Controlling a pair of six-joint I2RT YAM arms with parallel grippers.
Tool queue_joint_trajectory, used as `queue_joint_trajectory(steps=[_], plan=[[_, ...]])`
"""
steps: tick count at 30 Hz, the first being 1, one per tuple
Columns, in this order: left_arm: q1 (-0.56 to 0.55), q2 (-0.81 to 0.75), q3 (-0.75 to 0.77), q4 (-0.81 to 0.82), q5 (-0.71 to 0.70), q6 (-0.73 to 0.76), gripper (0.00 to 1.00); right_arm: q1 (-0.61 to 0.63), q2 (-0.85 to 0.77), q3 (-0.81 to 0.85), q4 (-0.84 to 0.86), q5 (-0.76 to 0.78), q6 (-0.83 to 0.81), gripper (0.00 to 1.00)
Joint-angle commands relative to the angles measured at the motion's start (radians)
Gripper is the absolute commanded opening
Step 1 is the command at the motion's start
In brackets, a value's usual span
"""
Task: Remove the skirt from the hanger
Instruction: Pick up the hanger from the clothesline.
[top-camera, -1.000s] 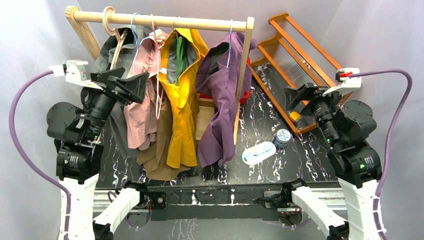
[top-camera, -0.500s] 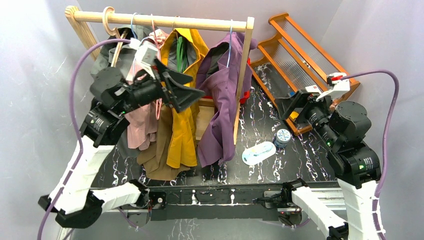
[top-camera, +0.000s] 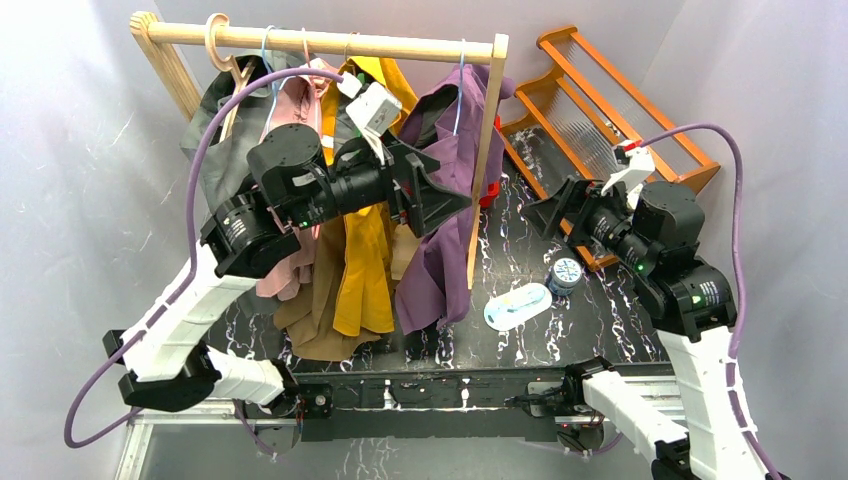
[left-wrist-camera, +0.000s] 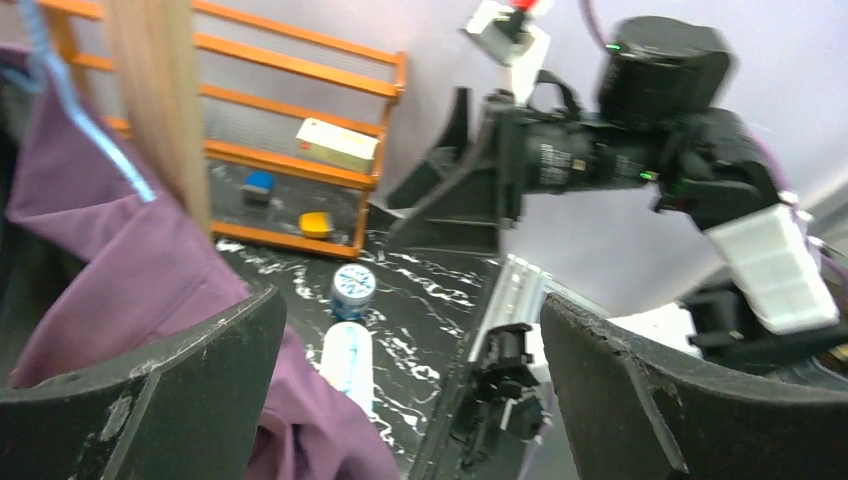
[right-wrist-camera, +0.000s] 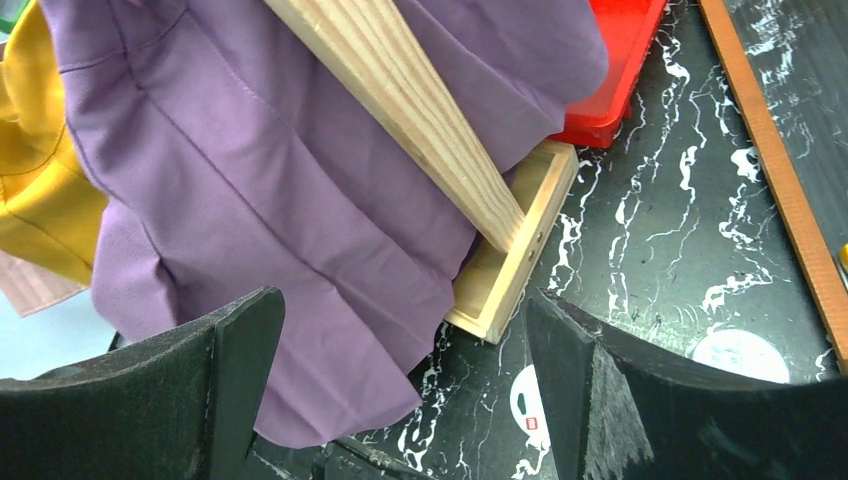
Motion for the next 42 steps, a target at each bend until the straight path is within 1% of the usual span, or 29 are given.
queue_joint_trajectory(steps=[1, 3, 6, 9, 12, 14, 16, 20, 22, 26, 29, 30, 31, 33, 36, 37, 39, 42], plan=[[-0.002, 0.010, 0.010, -0.015, -0.183, 0.027, 0.98, -0.004, -0.005, 0.027, 0.036, -0.062, 0.003, 0.98], [-0.001, 0.014, -0.006, -0.018, -0.275, 0.033, 0.98, -0.004, 0.011, 0.028, 0.034, -0.080, -0.020, 0.98], [-0.002, 0.044, 0.002, -0.030, -0.356, 0.045, 0.98, -0.004, 0.025, 0.017, 0.042, -0.093, -0.043, 0.98], [-0.001, 0.100, 0.033, -0.030, -0.374, 0.039, 0.90, -0.004, 0.013, -0.017, 0.085, -0.131, -0.052, 0.98], [-0.002, 0.163, 0.090, -0.032, -0.387, 0.030, 0.84, -0.004, 0.009, -0.046, 0.131, -0.187, -0.060, 0.98], [-0.002, 0.203, 0.131, -0.032, -0.406, 0.035, 0.81, -0.004, 0.019, -0.051, 0.149, -0.218, -0.069, 0.98], [-0.001, 0.248, 0.177, -0.041, -0.443, 0.050, 0.77, -0.004, 0.031, -0.043, 0.153, -0.237, -0.082, 0.98], [-0.002, 0.303, 0.242, -0.062, -0.516, 0.077, 0.73, -0.004, 0.034, -0.036, 0.152, -0.239, -0.106, 0.98], [-0.001, 0.300, 0.240, -0.069, -0.536, 0.081, 0.72, -0.004, 0.023, -0.040, 0.152, -0.226, -0.119, 0.98], [-0.001, 0.260, 0.209, -0.081, -0.599, 0.099, 0.78, -0.004, -0.004, -0.047, 0.146, -0.180, -0.129, 0.98], [-0.001, 0.252, 0.216, -0.092, -0.642, 0.110, 0.78, -0.004, -0.012, -0.050, 0.150, -0.177, -0.129, 0.98], [-0.001, 0.256, 0.220, -0.094, -0.648, 0.110, 0.76, -0.004, -0.011, -0.052, 0.155, -0.180, -0.128, 0.98], [-0.001, 0.262, 0.225, -0.093, -0.653, 0.107, 0.72, -0.004, -0.008, -0.052, 0.160, -0.183, -0.126, 0.98], [-0.001, 0.297, 0.278, -0.118, -0.640, 0.097, 0.65, -0.004, 0.002, -0.046, 0.162, -0.195, -0.121, 0.98], [-0.001, 0.356, 0.353, -0.158, -0.601, 0.088, 0.61, -0.004, 0.007, -0.032, 0.148, -0.196, -0.115, 0.98], [-0.002, 0.367, 0.367, -0.166, -0.608, 0.090, 0.60, -0.004, 0.003, -0.034, 0.148, -0.191, -0.109, 0.98], [-0.002, 0.375, 0.373, -0.166, -0.623, 0.098, 0.55, -0.004, -0.011, -0.040, 0.151, -0.177, -0.096, 0.98], [-0.001, 0.387, 0.389, -0.177, -0.642, 0.099, 0.52, -0.004, -0.027, -0.051, 0.159, -0.167, -0.080, 0.98]])
